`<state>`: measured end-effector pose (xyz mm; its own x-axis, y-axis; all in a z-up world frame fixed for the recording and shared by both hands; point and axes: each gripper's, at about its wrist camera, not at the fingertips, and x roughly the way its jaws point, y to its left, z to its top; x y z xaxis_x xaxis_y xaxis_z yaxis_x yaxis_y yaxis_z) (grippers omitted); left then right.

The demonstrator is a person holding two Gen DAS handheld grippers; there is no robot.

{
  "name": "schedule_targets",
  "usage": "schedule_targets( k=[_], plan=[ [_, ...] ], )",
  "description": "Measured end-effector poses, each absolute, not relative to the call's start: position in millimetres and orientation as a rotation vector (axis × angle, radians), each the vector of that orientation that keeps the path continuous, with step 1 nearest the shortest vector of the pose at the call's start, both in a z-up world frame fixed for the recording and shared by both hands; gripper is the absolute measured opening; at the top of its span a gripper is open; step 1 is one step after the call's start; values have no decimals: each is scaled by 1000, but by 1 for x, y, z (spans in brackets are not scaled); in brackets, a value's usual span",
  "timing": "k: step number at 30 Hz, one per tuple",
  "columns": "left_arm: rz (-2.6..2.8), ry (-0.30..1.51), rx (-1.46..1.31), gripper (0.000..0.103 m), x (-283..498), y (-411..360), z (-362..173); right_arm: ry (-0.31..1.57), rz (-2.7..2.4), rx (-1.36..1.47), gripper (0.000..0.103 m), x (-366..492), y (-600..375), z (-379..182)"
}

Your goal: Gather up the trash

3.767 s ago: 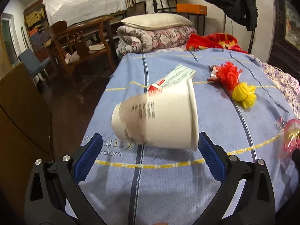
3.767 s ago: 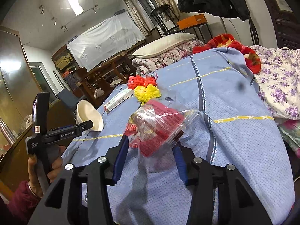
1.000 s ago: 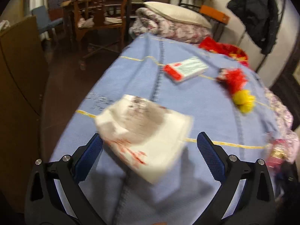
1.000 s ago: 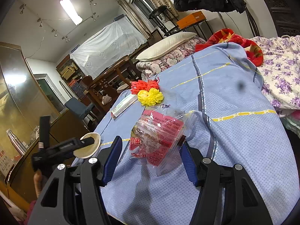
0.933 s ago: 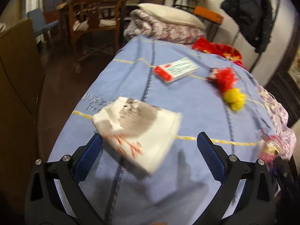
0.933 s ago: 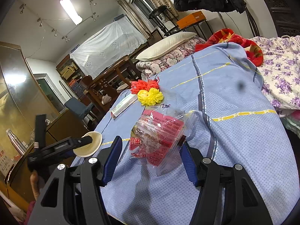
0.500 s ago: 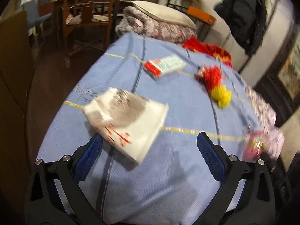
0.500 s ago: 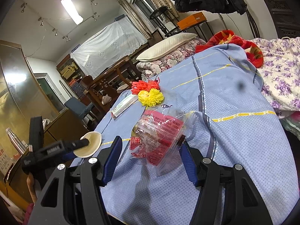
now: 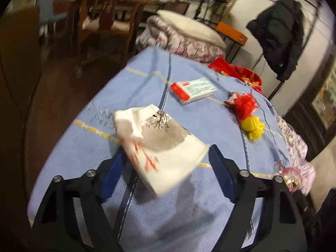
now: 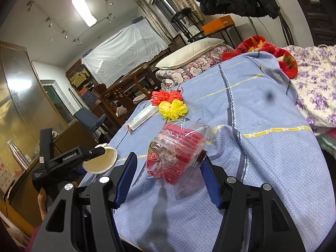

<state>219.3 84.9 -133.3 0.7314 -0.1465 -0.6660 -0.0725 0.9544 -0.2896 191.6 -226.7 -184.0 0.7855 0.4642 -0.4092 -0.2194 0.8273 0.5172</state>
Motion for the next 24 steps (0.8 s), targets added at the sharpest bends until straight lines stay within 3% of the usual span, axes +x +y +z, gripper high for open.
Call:
schedule_targets(
  k=[1, 2, 3, 5, 8, 9, 11, 13, 22, 24],
  plan=[
    [-50, 728, -286, 67, 215, 82, -129, 553, 385, 462, 57, 191, -226, -184],
    [-88, 716, -263, 35, 213, 78, -126, 553, 387, 456, 55, 192, -225, -183],
    [-117, 729, -253, 29, 215, 74, -127, 555, 388, 452, 55, 192, -224, -183],
    [-141, 769, -255, 30, 219, 70, -132, 558, 387, 450, 56, 193, -224, -183],
    [-139, 826, -308, 35, 224, 73, -146, 561, 384, 464, 56, 193, -226, -183],
    [-149, 836, -336, 41, 223, 74, -149, 560, 383, 471, 56, 193, -227, -183],
    [-163, 820, -385, 71, 217, 76, -147, 560, 385, 481, 56, 193, -228, -184],
    [-121, 772, -382, 93, 208, 75, -139, 563, 387, 486, 56, 193, -229, -185],
    [-25, 812, -465, 96, 260, 86, -144, 562, 389, 487, 57, 193, -228, -185],
    [-45, 832, -455, 92, 262, 87, -146, 563, 391, 487, 57, 194, -228, -186]
  ],
)
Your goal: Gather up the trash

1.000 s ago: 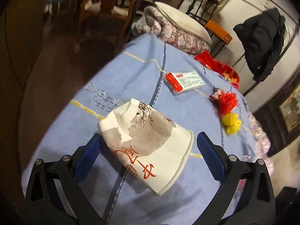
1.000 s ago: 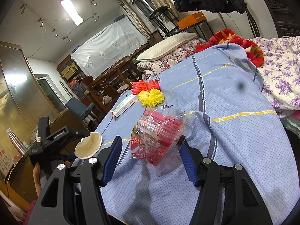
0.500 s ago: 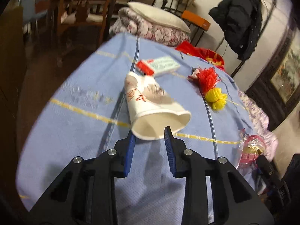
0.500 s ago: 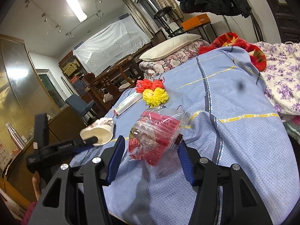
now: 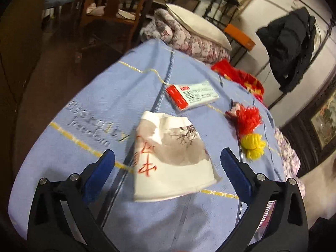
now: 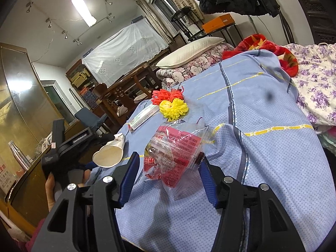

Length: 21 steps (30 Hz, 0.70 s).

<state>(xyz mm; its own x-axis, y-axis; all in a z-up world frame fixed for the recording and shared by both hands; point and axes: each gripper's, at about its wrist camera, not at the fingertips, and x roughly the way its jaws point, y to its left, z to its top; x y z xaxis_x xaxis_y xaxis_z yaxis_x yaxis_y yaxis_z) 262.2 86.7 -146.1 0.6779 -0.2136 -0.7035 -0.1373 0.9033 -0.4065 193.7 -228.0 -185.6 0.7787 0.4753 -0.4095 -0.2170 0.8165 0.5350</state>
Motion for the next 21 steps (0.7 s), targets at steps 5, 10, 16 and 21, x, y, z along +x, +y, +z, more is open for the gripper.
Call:
schedule_targets(
  k=[5, 10, 16, 21],
  plan=[
    [-121, 785, -428, 61, 253, 77, -144, 565, 396, 489, 57, 195, -227, -186],
    [-220, 768, -458, 40, 237, 73, -145, 566, 397, 496, 57, 196, -227, -187],
    [-221, 763, -445, 42, 234, 68, -150, 575, 392, 501, 57, 200, -224, -188],
    [-208, 768, -406, 52, 236, 52, -155, 570, 389, 500, 41, 200, -222, -189]
  ],
)
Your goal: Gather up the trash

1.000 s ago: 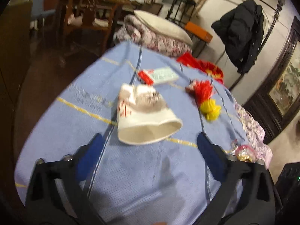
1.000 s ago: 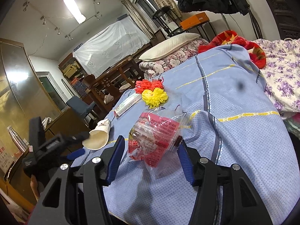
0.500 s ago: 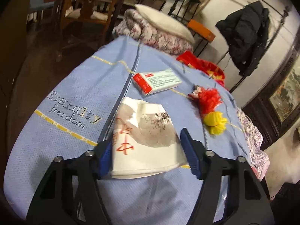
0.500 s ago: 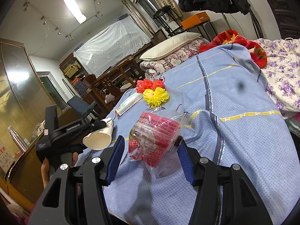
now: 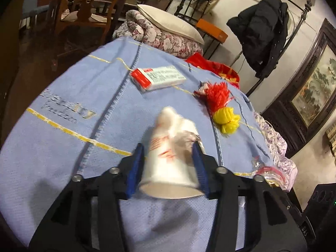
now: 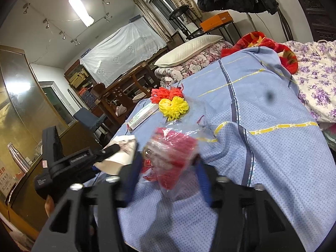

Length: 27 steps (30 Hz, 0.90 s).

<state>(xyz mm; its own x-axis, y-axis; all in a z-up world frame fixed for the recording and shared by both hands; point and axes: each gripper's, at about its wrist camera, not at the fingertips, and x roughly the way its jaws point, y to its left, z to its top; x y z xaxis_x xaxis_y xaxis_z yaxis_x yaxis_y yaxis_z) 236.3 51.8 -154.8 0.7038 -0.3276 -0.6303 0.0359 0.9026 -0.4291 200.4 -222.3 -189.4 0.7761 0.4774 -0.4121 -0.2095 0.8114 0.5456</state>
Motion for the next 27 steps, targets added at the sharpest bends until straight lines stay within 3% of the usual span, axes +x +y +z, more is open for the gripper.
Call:
schedule_targets(
  k=[3, 8, 10, 13, 27],
  plan=[
    [-217, 761, -389, 52, 239, 44, -154, 559, 396, 499, 29, 200, -221, -189],
    [-254, 758, -370, 52, 241, 31, -155, 564, 401, 483, 29, 199, -220, -189],
    [-277, 744, -358, 42, 238, 28, -152, 564, 402, 488, 29, 198, -220, -189],
    [-284, 719, -312, 38, 229, 18, -146, 554, 411, 499, 26, 197, -220, -187],
    [-377, 705, -341, 38, 164, 10, -114, 482, 420, 358, 25, 160, -225, -128]
  ],
)
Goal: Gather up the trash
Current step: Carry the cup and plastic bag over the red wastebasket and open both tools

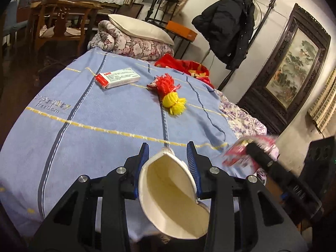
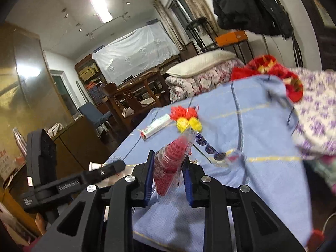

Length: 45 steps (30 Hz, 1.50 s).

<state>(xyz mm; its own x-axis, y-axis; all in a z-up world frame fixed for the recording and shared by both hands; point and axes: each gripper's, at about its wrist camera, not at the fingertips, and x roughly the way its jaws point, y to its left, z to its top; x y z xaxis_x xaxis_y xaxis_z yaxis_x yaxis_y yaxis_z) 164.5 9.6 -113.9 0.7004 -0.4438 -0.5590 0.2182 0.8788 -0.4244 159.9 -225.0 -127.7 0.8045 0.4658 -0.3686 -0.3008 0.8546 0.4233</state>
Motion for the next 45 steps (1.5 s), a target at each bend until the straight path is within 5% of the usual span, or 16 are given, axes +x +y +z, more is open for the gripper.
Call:
schedule_targets(
  k=[11, 22, 27, 34, 39, 45],
  plan=[
    [-537, 679, -246, 38, 121, -61, -75, 401, 351, 330, 25, 76, -295, -78],
    [-766, 829, -65, 38, 100, -201, -108, 682, 38, 415, 27, 11, -425, -201],
    [-829, 888, 40, 38, 94, -259, -133, 950, -79, 493, 47, 19, -460, -290],
    [-928, 983, 156, 39, 88, -333, -175, 825, -153, 629, 56, -6, -510, -278],
    [-950, 1047, 220, 46, 85, -371, -200, 717, -226, 684, 58, -27, -543, -258],
    [-910, 1026, 247, 72, 85, -368, -195, 672, -218, 639, 58, -31, -544, -240]
  ],
)
